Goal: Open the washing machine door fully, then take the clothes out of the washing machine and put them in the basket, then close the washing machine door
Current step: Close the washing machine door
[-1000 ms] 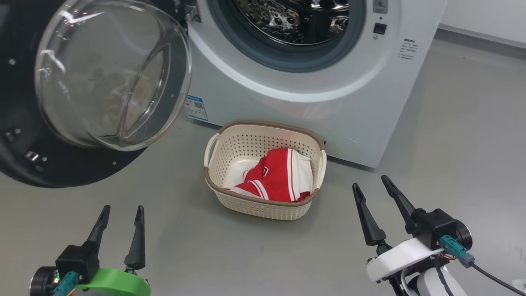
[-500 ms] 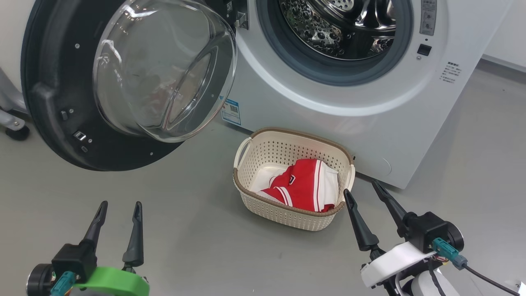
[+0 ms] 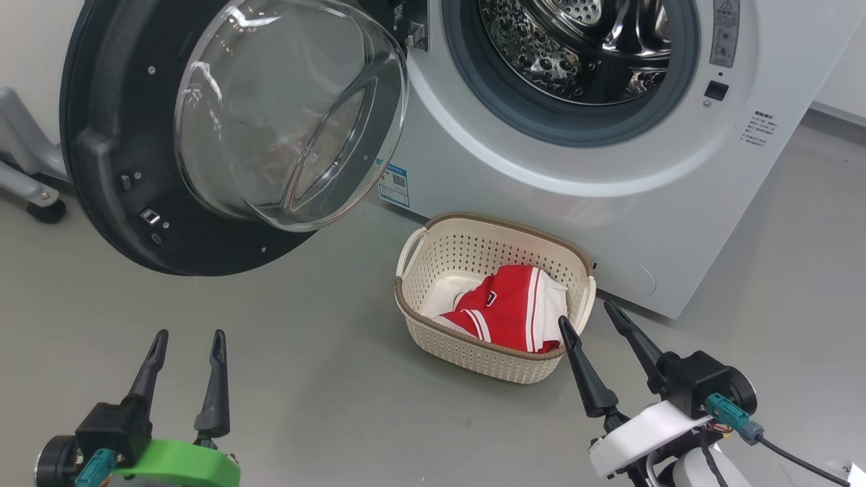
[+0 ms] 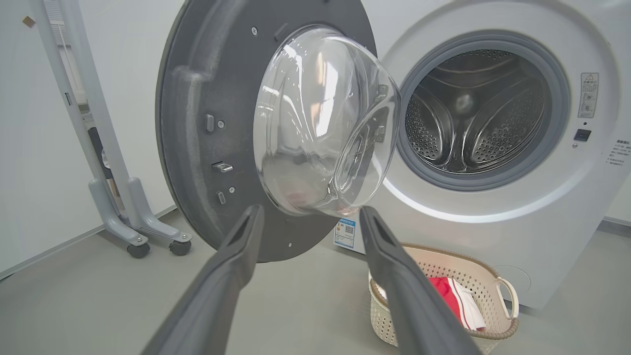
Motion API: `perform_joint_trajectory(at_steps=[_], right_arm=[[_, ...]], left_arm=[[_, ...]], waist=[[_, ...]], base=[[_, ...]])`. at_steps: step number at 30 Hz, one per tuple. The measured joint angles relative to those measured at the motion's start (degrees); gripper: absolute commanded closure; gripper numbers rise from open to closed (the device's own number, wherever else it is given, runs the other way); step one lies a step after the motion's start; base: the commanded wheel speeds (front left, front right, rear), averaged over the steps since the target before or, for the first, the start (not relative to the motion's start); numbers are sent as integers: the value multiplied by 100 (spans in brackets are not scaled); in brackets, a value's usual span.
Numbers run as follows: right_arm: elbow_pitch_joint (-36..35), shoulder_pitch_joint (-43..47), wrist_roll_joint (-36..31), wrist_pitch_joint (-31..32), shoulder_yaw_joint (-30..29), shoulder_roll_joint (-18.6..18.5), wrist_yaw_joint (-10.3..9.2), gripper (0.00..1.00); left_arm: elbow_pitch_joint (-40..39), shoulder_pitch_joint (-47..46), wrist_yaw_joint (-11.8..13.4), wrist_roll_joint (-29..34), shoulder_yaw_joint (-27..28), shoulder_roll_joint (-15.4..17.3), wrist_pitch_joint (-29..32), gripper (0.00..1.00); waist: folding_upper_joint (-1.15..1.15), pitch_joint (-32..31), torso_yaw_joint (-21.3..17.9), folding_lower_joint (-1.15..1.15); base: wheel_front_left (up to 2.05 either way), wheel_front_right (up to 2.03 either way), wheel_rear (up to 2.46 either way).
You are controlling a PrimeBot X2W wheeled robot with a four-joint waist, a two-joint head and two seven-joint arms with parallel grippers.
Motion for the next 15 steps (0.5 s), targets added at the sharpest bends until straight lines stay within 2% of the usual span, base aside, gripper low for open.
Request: perform_joint_trajectory(at_steps=[15], right_arm=[[22, -1, 44, 0, 18, 0, 0, 0]], left_arm=[[-81, 38, 5, 1, 23, 0, 0, 0]], waist=[[0, -38, 20, 0]], base=[[0, 0, 0]])
